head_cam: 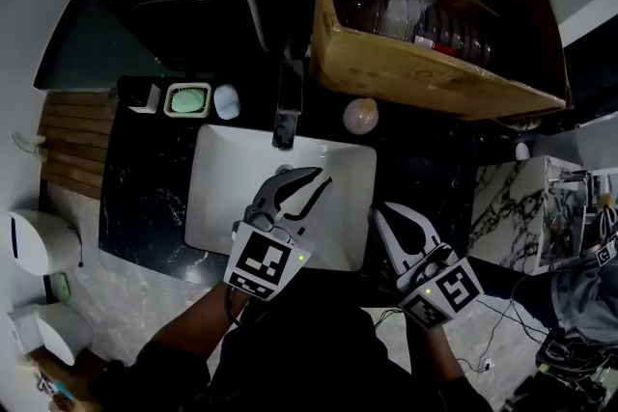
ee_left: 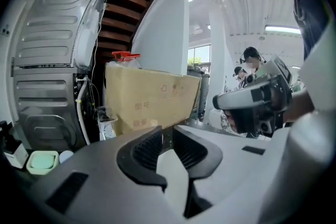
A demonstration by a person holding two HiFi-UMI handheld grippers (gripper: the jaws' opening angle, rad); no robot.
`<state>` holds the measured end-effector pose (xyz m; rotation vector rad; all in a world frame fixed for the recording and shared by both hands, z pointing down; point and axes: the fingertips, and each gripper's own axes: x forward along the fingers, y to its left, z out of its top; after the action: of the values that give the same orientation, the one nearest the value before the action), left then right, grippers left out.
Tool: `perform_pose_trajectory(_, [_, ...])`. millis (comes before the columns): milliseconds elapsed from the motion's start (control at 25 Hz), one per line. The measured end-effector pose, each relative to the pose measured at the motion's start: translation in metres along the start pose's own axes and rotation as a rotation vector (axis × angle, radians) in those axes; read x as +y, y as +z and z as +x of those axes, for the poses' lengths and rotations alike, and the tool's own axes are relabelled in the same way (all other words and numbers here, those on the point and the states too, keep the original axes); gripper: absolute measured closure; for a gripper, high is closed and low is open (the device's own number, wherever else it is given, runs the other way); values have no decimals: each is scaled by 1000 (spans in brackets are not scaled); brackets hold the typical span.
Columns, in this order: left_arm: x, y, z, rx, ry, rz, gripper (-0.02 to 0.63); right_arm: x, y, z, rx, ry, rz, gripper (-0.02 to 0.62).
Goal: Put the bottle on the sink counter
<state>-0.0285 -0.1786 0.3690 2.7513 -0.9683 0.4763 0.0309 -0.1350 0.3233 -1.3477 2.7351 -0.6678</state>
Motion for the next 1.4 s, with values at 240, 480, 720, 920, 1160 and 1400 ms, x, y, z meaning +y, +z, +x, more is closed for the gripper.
perform_pose_trajectory(240, [-2,14,-25,-33,8,22,569,18,1,-4,-3,-6,-42,569])
perform_pose_trajectory(480, [-4,17,-39,-37,10,46,589,35,7,-6,-7,8,-51,569])
perform_pose_trajectory(720, [-4,18,-46,-44,18,40,597,43,11,-8,-5,9,-79,569])
perform_pose_trajectory(920, [-3,17,-49,-46,23,37,598,45,12,-8,-5,13,-92,569])
perform_pose_trajectory(1160, [-1,15,-47,-36,34,43,598,45,13,-8,-3,16,-99,569])
perform_pose_trajectory(1400, [0,14,-44,-31,40,37,598,46,13,-9,2,27,-107,569])
